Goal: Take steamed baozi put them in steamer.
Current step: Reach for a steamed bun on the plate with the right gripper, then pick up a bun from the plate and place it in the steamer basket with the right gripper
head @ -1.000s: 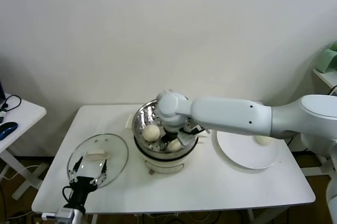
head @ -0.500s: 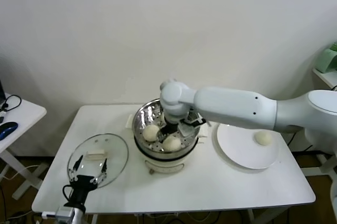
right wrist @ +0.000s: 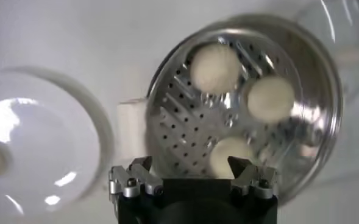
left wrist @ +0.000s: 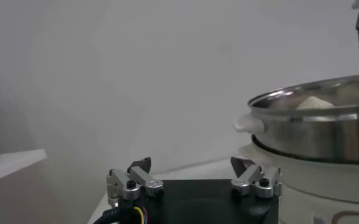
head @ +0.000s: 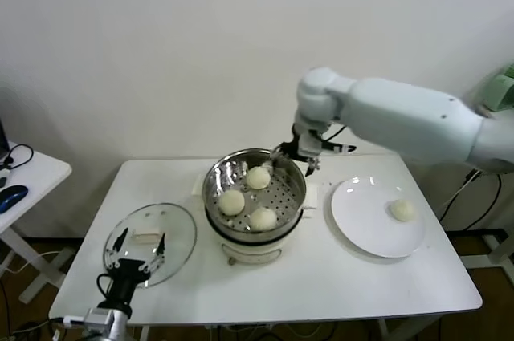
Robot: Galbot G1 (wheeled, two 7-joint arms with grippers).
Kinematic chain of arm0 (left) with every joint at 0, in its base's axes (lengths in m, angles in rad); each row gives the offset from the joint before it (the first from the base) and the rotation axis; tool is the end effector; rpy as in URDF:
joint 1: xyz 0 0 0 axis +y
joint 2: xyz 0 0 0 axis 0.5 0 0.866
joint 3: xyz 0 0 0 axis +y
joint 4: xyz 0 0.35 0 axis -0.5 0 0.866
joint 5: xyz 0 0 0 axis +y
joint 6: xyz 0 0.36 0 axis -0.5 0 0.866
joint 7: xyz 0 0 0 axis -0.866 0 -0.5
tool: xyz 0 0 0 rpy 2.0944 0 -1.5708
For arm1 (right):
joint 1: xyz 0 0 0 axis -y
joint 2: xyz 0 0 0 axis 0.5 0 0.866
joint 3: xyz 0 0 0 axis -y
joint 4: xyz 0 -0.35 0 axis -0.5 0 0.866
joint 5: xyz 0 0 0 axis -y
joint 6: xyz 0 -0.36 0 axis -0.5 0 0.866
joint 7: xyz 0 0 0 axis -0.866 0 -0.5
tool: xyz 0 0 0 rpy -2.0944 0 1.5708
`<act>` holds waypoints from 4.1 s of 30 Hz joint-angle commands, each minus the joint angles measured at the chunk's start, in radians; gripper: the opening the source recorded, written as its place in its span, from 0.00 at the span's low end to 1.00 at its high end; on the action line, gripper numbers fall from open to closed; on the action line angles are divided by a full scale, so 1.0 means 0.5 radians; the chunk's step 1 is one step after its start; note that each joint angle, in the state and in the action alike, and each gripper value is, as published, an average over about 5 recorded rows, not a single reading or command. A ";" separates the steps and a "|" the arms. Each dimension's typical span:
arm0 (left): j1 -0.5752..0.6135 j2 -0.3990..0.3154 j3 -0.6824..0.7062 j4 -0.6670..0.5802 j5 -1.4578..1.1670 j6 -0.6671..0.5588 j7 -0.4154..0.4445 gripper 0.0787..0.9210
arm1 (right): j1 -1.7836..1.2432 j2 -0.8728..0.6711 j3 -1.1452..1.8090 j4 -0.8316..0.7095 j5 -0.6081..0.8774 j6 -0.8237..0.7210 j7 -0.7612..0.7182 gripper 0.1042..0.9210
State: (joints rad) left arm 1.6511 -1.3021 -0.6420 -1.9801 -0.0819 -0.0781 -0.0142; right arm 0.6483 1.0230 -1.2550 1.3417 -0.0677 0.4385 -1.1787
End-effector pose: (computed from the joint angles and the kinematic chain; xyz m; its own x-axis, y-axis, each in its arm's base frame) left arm 0.1626 0.0925 -0.3418 -0.9951 0.0036 0.0992 0.0242 0.9779 0.2075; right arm 0.5520 0.0680 -0.0037 -0.1897 -0.1455 0.9710 -0.2946 -0.9350 -0.1976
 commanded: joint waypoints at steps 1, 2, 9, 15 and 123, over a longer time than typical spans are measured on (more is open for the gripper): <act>0.004 -0.005 0.009 -0.028 -0.009 -0.003 0.004 0.88 | 0.183 -0.710 -0.121 -0.162 0.796 -0.882 -0.049 0.88; 0.005 -0.007 0.011 -0.031 -0.012 -0.005 0.006 0.88 | 0.131 -0.782 -0.076 -0.165 0.755 -0.891 -0.045 0.88; 0.023 0.003 0.021 -0.060 0.001 -0.015 0.018 0.88 | -0.521 -1.091 0.512 -0.267 0.385 -0.885 -0.047 0.88; 0.067 -0.014 0.025 -0.088 0.025 -0.031 0.031 0.88 | -1.072 -1.097 1.029 -0.424 0.075 -0.856 -0.039 0.88; 0.096 -0.056 0.045 -0.093 0.049 -0.087 0.033 0.88 | 0.417 0.100 -0.835 -0.721 2.172 -1.291 0.128 0.69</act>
State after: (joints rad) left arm 1.7006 -1.3282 -0.6319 -1.9934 -0.0612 -0.1236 0.0022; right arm 0.5377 0.9499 -1.2098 0.7984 0.4804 -0.0861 -1.1430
